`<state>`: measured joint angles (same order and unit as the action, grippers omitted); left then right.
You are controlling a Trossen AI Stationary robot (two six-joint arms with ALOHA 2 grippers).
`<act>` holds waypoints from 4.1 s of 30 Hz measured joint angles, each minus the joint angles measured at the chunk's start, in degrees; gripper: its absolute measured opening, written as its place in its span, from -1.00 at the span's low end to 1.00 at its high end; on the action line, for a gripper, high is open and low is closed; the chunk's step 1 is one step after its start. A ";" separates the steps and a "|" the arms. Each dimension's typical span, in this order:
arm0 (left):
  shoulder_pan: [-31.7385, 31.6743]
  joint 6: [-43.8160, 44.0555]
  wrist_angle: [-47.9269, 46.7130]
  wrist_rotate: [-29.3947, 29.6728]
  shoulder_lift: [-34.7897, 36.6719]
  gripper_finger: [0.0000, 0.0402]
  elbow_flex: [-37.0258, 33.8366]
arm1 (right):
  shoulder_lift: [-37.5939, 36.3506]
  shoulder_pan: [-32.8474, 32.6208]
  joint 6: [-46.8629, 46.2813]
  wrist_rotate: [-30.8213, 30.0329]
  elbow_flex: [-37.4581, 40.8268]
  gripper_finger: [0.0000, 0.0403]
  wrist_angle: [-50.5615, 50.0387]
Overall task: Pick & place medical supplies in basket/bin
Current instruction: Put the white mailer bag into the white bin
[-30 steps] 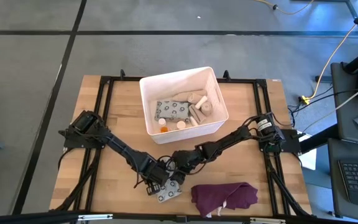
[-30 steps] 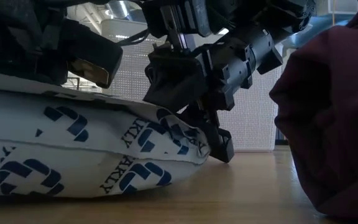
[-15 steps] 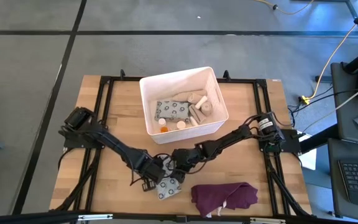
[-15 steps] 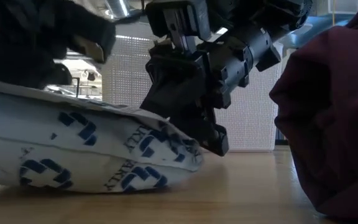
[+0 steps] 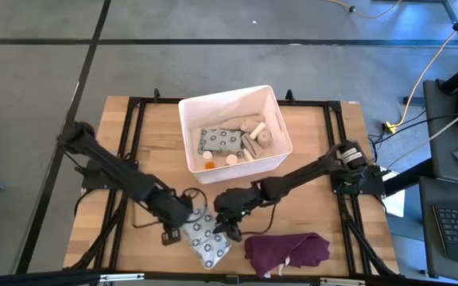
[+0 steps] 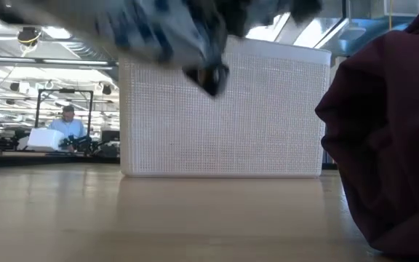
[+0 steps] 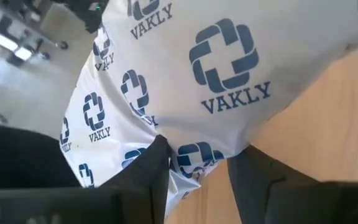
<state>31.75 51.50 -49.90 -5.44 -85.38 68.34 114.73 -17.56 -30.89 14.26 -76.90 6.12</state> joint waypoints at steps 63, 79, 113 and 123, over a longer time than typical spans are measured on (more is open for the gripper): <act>-12.58 -42.88 15.33 59.90 32.69 -0.98 0.09 | 9.38 34.74 69.65 -25.58 -56.83 -1.00 -66.87; -20.13 -42.72 12.79 59.77 32.69 -0.99 0.09 | 19.35 36.95 73.23 -27.89 -56.78 -1.00 -61.49; -29.48 -41.67 12.04 48.34 32.63 -0.98 0.07 | 18.18 37.08 71.62 -8.79 -56.93 -1.00 -70.15; -30.90 -41.19 11.99 45.67 32.45 -0.98 0.02 | 18.69 37.36 69.94 -6.80 -56.81 -0.92 -69.60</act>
<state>0.85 10.31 -37.91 40.23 -52.93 68.36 133.43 19.79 39.06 7.47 -133.71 -63.49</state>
